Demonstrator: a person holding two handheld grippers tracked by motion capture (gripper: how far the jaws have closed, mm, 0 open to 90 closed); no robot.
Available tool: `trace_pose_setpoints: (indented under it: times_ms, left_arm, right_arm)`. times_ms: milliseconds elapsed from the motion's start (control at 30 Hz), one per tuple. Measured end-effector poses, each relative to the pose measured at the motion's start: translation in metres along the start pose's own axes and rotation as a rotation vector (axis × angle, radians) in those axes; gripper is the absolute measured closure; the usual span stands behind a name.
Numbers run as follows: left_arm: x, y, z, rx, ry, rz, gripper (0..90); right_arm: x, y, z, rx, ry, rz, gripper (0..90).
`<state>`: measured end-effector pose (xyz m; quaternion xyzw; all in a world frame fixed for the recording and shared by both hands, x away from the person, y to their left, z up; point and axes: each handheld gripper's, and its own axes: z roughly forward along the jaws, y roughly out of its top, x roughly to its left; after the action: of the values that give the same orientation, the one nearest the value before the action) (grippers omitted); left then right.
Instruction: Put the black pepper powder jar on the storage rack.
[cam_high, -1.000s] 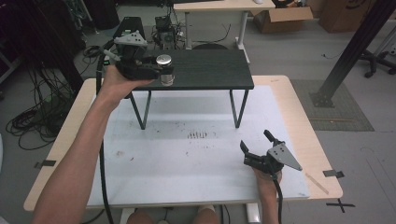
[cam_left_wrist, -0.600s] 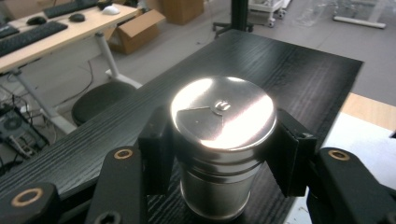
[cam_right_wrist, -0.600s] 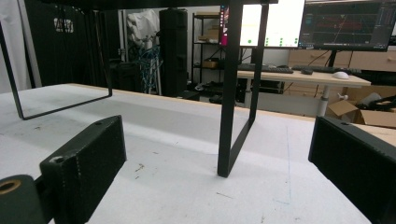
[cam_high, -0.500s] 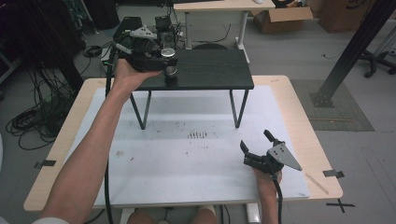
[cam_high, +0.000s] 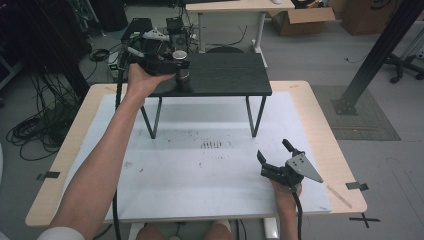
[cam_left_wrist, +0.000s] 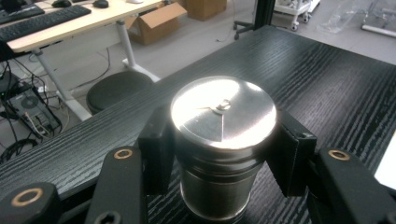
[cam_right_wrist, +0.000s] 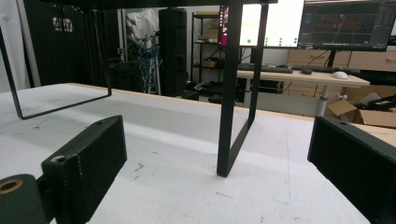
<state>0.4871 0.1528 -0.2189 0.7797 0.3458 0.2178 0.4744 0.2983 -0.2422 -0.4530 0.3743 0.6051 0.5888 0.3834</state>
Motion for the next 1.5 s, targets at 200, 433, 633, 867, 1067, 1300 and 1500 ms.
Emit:
trace_pose_setpoints:
  times_ms: [200,433,633,867,1067,1300,1500]
  left_arm:
    - [0.0010,-0.0004,0.0013,-0.005,0.002,-0.020,49.0]
    - [0.0010,-0.0008,0.0016,-0.004,0.006,-0.014,48.9]
    - [0.0013,-0.0014,0.0018,-0.008,0.005,-0.019,48.9]
    - [0.0016,-0.0015,0.0018,-0.007,0.004,-0.022,48.9]
    - [0.0014,-0.0016,0.0025,-0.012,0.005,-0.024,48.8]
    - [0.0021,-0.0016,0.0023,-0.012,0.002,-0.025,48.7]
    - [0.0035,-0.0020,0.0032,0.000,0.017,-0.044,37.5]
  right_arm:
    - [0.0002,0.0001,0.0002,0.003,0.000,-0.002,4.3]
    - [0.0005,0.0001,0.0003,0.003,0.001,-0.006,4.3]
    - [0.0006,0.0002,0.0005,0.003,0.001,-0.009,4.3]
    - [0.0007,0.0003,0.0006,0.004,0.002,-0.010,4.3]
    - [0.0008,0.0002,0.0006,0.005,0.002,-0.010,4.3]
    - [0.0011,0.0003,0.0007,0.007,0.003,-0.014,4.3]
    - [0.0013,0.0003,0.0009,0.007,0.003,-0.014,4.3]
